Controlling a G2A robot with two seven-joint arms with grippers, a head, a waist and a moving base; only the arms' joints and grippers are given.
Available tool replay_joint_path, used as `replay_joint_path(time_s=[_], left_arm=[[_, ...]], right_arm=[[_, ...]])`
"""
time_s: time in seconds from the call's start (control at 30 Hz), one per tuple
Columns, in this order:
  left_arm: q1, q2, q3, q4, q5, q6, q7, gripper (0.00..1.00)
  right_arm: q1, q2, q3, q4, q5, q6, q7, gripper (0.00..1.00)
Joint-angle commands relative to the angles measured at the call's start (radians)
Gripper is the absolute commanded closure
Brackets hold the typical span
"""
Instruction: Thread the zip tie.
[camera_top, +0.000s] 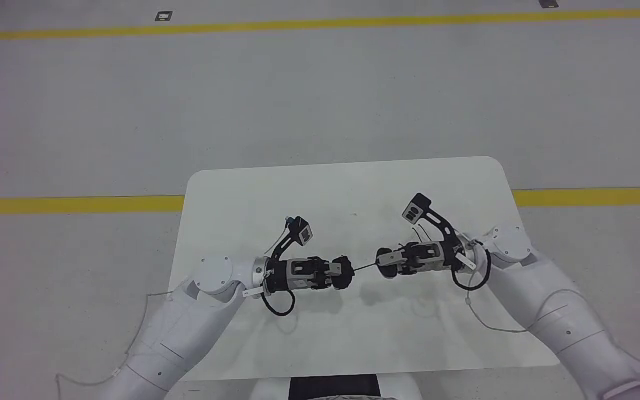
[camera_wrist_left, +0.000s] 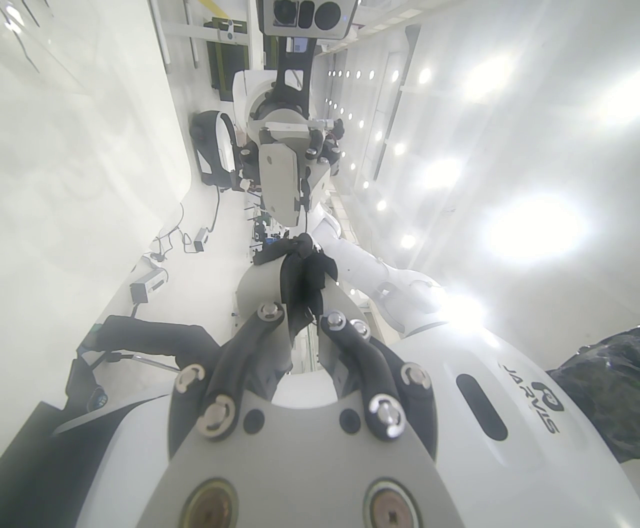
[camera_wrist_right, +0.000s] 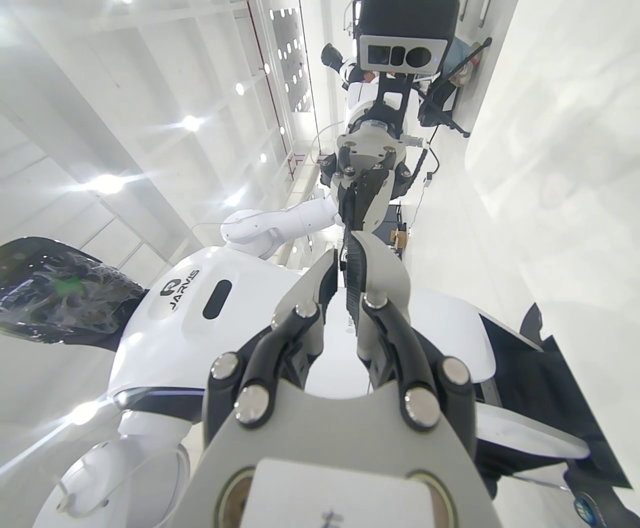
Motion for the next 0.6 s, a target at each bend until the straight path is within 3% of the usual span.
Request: replay_joint_path(time_s=[0.0,0.57], left_arm=[[0.0,0.0,0.0,0.0,0.0,0.0,0.0,1.0],[0.0,0.0,0.0,0.0,0.0,0.0,0.0,1.0]], right_arm=[[0.001,-0.001,-0.001,0.002,0.0,0.0,0.0,1.0],[0.007,-0.003,0.0,0.008,-0.004,-0.007,0.0,1.0]])
